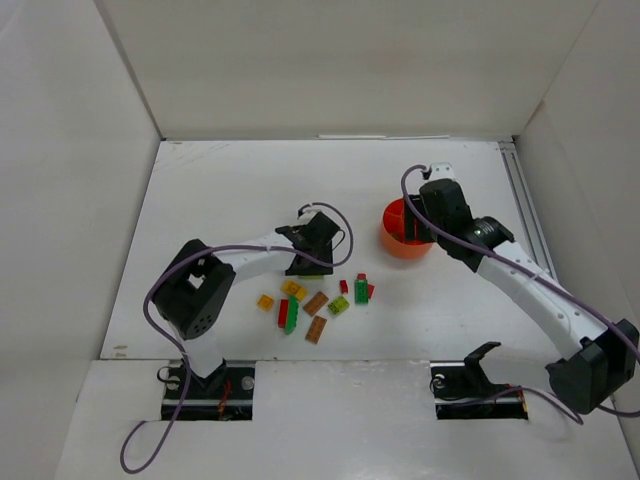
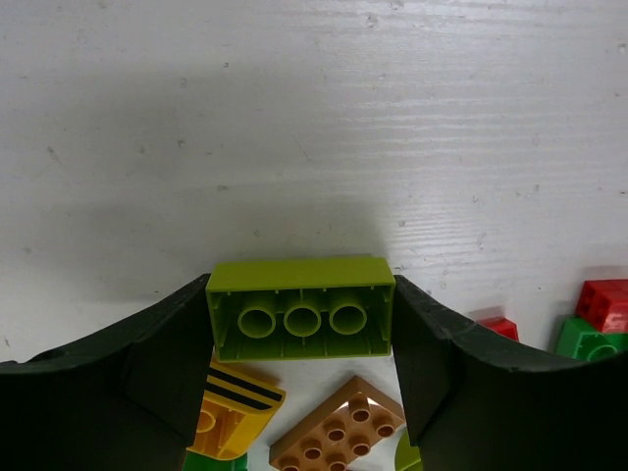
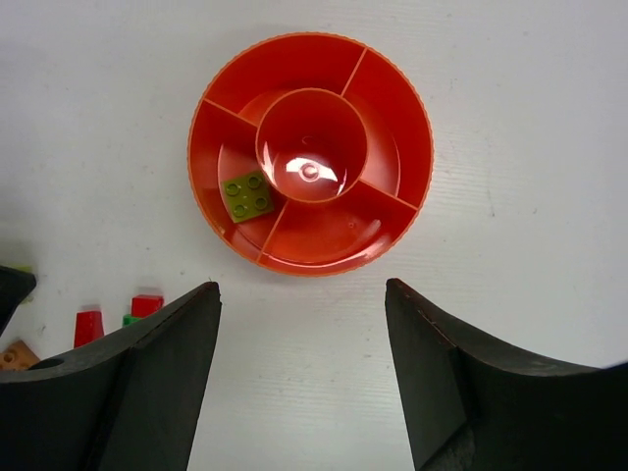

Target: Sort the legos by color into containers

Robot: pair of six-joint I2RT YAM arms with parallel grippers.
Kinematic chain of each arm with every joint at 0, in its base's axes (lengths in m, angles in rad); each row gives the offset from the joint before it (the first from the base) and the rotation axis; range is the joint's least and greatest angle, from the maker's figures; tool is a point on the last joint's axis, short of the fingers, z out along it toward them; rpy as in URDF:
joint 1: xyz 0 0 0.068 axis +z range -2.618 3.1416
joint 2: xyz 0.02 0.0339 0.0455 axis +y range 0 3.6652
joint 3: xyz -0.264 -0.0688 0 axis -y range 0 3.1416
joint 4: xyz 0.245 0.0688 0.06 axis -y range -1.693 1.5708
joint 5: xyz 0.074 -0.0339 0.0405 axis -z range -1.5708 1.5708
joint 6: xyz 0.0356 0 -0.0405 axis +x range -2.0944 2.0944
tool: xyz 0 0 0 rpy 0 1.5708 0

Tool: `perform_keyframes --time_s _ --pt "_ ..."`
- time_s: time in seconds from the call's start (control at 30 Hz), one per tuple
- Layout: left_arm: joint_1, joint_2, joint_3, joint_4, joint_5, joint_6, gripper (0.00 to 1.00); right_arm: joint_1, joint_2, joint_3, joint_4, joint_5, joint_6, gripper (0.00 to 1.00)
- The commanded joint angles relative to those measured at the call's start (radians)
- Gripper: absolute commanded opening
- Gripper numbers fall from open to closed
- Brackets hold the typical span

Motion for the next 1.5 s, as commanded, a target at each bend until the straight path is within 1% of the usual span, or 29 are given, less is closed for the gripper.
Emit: perform_keyframes --time_s 0.0,0.13,0.17,0.3,0.37,0.4,0.43,0.47,0.5,0.53,0.57,0.6,0.63,0.67,0.7,0.73,0.77,0.83,0.87,0.93,0.97,1.1,1.17,1.2,1.27,1.33,1.4,1.47 --pt "-0.003 -0.083 0.038 0.015 0.035 0.014 0.37 -0.012 -0.063 -0.010 0.003 0.015 0.007 0.73" --pt "-0.003 -0.130 0.062 0.093 0.141 0.076 0.37 -0.032 -0.122 -0.043 -0.006 0.024 0.028 0.73" --pt "-0.012 -0.131 0.091 0.113 0.151 0.085 0.37 -0.044 -0.138 -0.043 -0.006 0.024 0.028 0.74" --pt "-0.021 -0.154 0.153 0.269 0.224 0.151 0.38 -0.079 -0.219 -0.088 -0.006 0.013 0.028 0.76" --pt "-0.032 -0.120 0.188 0.306 0.245 0.201 0.40 -0.089 -0.264 -0.100 -0.006 0.001 0.018 0.76" --pt "-0.032 -0.102 0.240 0.315 0.245 0.212 0.41 -0.089 -0.277 -0.112 -0.006 0.001 0.009 0.76" --pt "-0.032 -0.079 0.280 0.291 0.236 0.221 0.41 -0.098 -0.290 -0.122 -0.006 0.001 0.008 0.76" --pt "-0.041 -0.022 0.326 0.261 0.213 0.235 0.41 -0.098 -0.313 -0.122 -0.017 0.001 0.008 0.76" --pt "-0.055 0.012 0.436 0.222 0.135 0.235 0.41 -0.098 -0.313 -0.122 -0.017 0.001 -0.001 0.77" --pt "-0.070 0.047 0.494 0.140 0.086 0.258 0.41 -0.108 -0.328 -0.122 -0.017 0.012 -0.001 0.77" --pt "-0.104 0.114 0.600 0.069 -0.012 0.293 0.42 -0.118 -0.339 -0.122 -0.029 0.021 -0.001 0.77" --pt "-0.104 0.148 0.601 0.069 -0.066 0.307 0.42 -0.118 -0.339 -0.122 -0.041 0.021 -0.010 0.77" --pt "-0.140 0.180 0.697 0.037 -0.115 0.324 0.42 -0.127 -0.339 -0.122 -0.041 0.030 -0.010 0.77" --pt "-0.154 0.211 0.742 -0.024 -0.152 0.339 0.42 -0.127 -0.348 -0.122 -0.052 0.030 -0.010 0.77" --pt "-0.167 0.266 0.782 -0.055 -0.187 0.340 0.42 -0.127 -0.348 -0.122 -0.061 0.044 -0.010 0.77" --pt "-0.176 0.289 0.850 -0.083 -0.231 0.350 0.42 -0.136 -0.348 -0.122 -0.061 0.053 -0.010 0.77" --pt "-0.176 0.309 0.874 -0.129 -0.241 0.350 0.42 -0.136 -0.348 -0.122 -0.061 0.053 -0.019 0.77" --pt "-0.176 0.322 0.886 -0.139 -0.250 0.350 0.42 -0.145 -0.357 -0.122 -0.061 0.053 -0.019 0.77" --pt "-0.185 0.322 0.868 -0.139 -0.250 0.350 0.42 -0.145 -0.357 -0.131 -0.061 0.053 -0.019 0.77" --pt "-0.197 0.294 0.834 -0.080 -0.250 0.372 0.42 -0.155 -0.357 -0.131 -0.061 0.053 -0.028 0.77" --pt "-0.214 0.294 0.810 -0.062 -0.290 0.372 0.42 -0.155 -0.357 -0.142 -0.061 0.053 -0.028 0.77" --pt "-0.271 0.294 0.810 -0.019 -0.410 0.448 0.44 -0.164 -0.357 -0.142 -0.061 0.053 -0.039 0.77" --pt "-0.282 0.343 0.831 -0.028 -0.451 0.470 0.44 -0.164 -0.357 -0.142 -0.061 0.062 -0.039 0.77" --pt "-0.282 0.360 0.871 -0.043 -0.451 0.470 0.44 -0.164 -0.357 -0.142 -0.061 0.062 -0.048 0.78" --pt "-0.282 0.392 0.906 -0.091 -0.467 0.470 0.44 -0.164 -0.368 -0.142 -0.071 0.062 -0.048 0.78" --pt "-0.282 0.417 0.931 -0.103 -0.488 0.470 0.44 -0.173 -0.368 -0.142 -0.071 0.062 -0.048 0.78" --pt "-0.282 0.417 0.931 -0.103 -0.476 0.479 0.44 -0.173 -0.377 -0.151 -0.071 0.062 -0.048 0.79" --pt "-0.282 0.417 0.906 -0.059 -0.465 0.508 0.44 -0.173 -0.377 -0.151 -0.071 0.062 -0.048 0.79"
